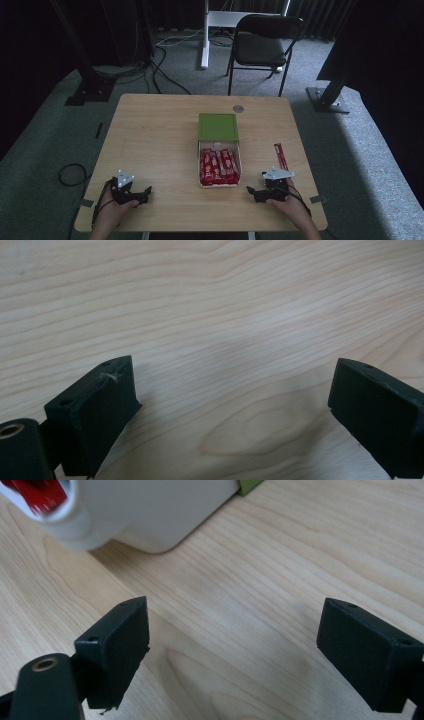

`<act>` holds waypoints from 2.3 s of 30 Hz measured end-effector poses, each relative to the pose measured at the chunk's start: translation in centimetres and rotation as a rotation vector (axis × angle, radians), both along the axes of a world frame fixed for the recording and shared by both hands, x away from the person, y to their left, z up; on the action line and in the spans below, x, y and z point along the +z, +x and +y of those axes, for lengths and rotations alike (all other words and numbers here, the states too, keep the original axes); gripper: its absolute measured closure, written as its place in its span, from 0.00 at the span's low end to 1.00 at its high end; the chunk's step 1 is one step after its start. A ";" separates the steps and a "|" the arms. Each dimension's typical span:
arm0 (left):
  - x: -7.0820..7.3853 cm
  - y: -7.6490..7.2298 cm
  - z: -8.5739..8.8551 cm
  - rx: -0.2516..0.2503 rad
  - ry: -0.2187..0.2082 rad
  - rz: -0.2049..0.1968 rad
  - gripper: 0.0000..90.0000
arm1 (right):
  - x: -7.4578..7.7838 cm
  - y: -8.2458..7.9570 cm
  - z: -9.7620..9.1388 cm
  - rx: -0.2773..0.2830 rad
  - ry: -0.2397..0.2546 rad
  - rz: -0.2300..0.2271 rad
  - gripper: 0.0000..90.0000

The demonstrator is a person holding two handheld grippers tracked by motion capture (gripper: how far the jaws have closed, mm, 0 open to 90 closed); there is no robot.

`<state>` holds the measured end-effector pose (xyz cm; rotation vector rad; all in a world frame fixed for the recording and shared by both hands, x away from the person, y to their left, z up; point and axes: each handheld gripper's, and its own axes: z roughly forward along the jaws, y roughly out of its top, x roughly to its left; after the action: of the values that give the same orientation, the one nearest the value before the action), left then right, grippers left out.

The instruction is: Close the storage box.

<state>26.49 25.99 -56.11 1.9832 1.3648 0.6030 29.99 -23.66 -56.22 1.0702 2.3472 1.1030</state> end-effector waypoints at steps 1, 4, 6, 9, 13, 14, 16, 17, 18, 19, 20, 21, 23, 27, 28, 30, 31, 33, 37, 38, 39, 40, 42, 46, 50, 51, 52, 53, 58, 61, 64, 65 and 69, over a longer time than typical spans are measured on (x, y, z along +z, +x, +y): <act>0.1 -0.1 -0.2 -0.007 -0.002 -0.005 0.07 | 0.1 0.0 0.0 0.001 0.007 -0.001 0.15; 0.7 -0.2 -0.8 -0.030 -0.022 -0.026 0.07 | 0.4 -0.1 -0.2 0.000 0.015 -0.008 0.15; 1.0 -0.3 -1.3 -0.035 -0.030 -0.038 0.07 | 0.7 -0.2 -0.3 -0.006 0.028 -0.011 0.15; 1.4 -0.3 -2.0 -0.060 -0.013 -0.051 0.07 | 1.3 -0.3 -0.4 -0.004 0.052 -0.015 0.15; 1.6 -0.3 -2.4 -0.072 -0.025 -0.060 0.07 | 1.8 -0.4 -0.5 -0.007 0.069 -0.027 0.15; 1.9 -0.3 -2.9 -0.082 -0.025 -0.070 0.07 | 2.1 -0.4 -0.5 -0.004 0.079 -0.036 0.15; 2.1 -0.3 -3.2 -0.094 -0.032 -0.082 0.07 | 2.4 -0.5 -0.5 0.002 0.085 -0.044 0.15; 2.2 -0.4 -3.3 -0.103 -0.031 -0.083 0.07 | 2.6 -0.5 -0.5 0.002 0.086 -0.052 0.15; 2.3 -0.3 -3.5 -0.109 -0.033 -0.088 0.07 | 2.7 -0.5 -0.5 0.001 0.090 -0.053 0.15; 2.4 -0.3 -3.7 -0.116 -0.042 -0.094 0.07 | 2.9 -0.5 -0.5 0.004 0.095 -0.057 0.15; 2.4 -0.3 -3.8 -0.125 -0.043 -0.094 0.07 | 3.1 -0.5 -0.5 0.008 0.101 -0.064 0.15; 2.6 -0.3 -4.1 -0.137 -0.044 -0.096 0.07 | 3.2 -0.5 -0.4 0.009 0.106 -0.067 0.15; 2.7 -0.2 -4.6 -0.152 -0.045 -0.098 0.07 | 3.5 -0.5 -0.3 0.014 0.119 -0.073 0.15; 3.2 -0.1 -5.6 -0.186 -0.045 -0.108 0.07 | 4.1 -0.5 0.1 0.031 0.134 -0.087 0.15; 3.3 -0.1 -5.8 -0.189 -0.043 -0.116 0.07 | 4.3 -0.5 0.3 0.037 0.142 -0.091 0.15; 3.6 0.0 -6.4 -0.197 -0.041 -0.133 0.07 | 4.5 -0.5 0.5 0.042 0.150 -0.095 0.15; 3.7 0.0 -6.7 -0.207 -0.045 -0.140 0.07 | 4.6 -0.5 0.6 0.047 0.150 -0.101 0.15; 3.9 0.1 -7.2 -0.226 -0.046 -0.147 0.07 | 4.8 -0.4 0.9 0.052 0.161 -0.103 0.15; 4.3 0.3 -8.1 -0.260 -0.060 -0.172 0.07 | 5.2 -0.3 1.3 0.064 0.168 -0.111 0.15; 4.4 0.3 -8.3 -0.268 -0.064 -0.176 0.07 | 5.3 -0.2 1.5 0.070 0.176 -0.113 0.15; 4.5 0.3 -8.6 -0.277 -0.075 -0.181 0.07 | 5.4 -0.2 1.5 0.073 0.177 -0.115 0.15; 4.6 0.3 -8.8 -0.283 -0.083 -0.187 0.07 | 5.5 -0.1 1.6 0.074 0.174 -0.118 0.15; 4.8 0.2 -9.3 -0.302 -0.098 -0.192 0.07 | 5.5 0.1 1.7 0.076 0.172 -0.121 0.15; 5.2 0.1 -10.4 -0.346 -0.078 -0.218 0.07 | 5.6 0.3 1.9 0.077 0.170 -0.122 0.15; 5.5 0.1 -11.2 -0.379 -0.093 -0.226 0.07 | 5.7 0.6 2.0 0.077 0.169 -0.121 0.15; 5.6 0.2 -11.4 -0.388 -0.091 -0.227 0.07 | 5.7 0.6 2.0 0.076 0.170 -0.120 0.15; 5.8 0.2 -11.6 -0.395 -0.090 -0.232 0.07 | 5.6 0.7 2.0 0.074 0.170 -0.119 0.15; 5.9 0.3 -11.8 -0.402 -0.096 -0.236 0.07 | 5.6 0.7 2.0 0.072 0.172 -0.118 0.15; 6.2 0.6 -12.4 -0.418 -0.114 -0.261 0.07 | 5.4 0.9 2.1 0.073 0.174 -0.112 0.15; 5.9 0.9 -12.6 -0.414 -0.119 -0.255 0.07 | 5.2 1.0 2.1 0.069 0.179 -0.107 0.15; 5.7 1.3 -12.7 -0.412 -0.116 -0.248 0.07 | 5.1 1.1 2.1 0.063 0.181 -0.106 0.15; 5.6 1.5 -12.8 -0.410 -0.119 -0.246 0.07 | 5.1 1.2 2.1 0.061 0.180 -0.106 0.15; 5.7 2.2 -13.0 -0.404 -0.107 -0.250 0.07 | 5.0 1.3 2.0 0.058 0.187 -0.103 0.15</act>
<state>28.71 13.00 -50.40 1.9460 0.7999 0.5513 31.29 -21.67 -51.22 0.9859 2.2425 1.3882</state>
